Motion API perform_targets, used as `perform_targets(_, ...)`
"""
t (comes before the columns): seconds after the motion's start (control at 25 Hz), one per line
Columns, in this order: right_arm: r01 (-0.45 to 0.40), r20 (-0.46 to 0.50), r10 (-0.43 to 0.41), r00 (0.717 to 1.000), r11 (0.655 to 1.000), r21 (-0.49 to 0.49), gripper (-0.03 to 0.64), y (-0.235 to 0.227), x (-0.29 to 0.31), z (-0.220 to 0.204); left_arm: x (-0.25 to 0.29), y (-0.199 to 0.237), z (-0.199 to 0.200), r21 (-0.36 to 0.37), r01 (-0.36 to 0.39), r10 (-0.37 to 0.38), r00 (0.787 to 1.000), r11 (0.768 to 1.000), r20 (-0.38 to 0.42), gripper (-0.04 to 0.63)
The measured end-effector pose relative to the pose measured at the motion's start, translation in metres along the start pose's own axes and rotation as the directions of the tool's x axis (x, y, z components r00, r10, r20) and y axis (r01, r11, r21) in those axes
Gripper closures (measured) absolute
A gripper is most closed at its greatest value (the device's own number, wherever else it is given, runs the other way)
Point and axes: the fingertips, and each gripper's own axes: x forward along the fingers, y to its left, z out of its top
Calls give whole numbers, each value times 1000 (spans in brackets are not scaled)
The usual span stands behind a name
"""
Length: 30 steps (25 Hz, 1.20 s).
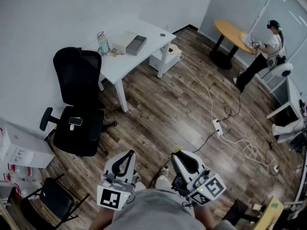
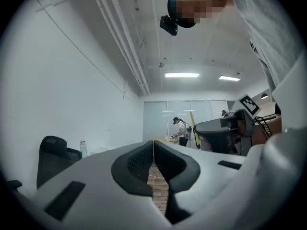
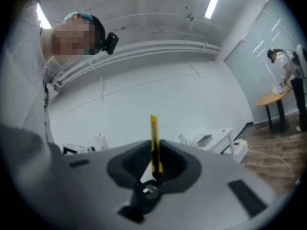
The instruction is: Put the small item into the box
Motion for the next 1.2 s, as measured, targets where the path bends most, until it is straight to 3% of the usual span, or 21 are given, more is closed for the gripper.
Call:
perform_targets(0.52,-7,-17,6,1000,997,-71,538,6,4,-2,5,-2,-2,8,14,-14,1000,1000,-13,560)
perform_targets(0.8,-34,-37,32,999,998,-56,538,-38,-13,7,46,-36,-6,4,1,-1,1000,1000,-19,560)
perform_targets(1.2,-79,-67,73,995,992,-94,538,-113,-41,28,104,-79,-7,16,-85,85,996,996,-12,560)
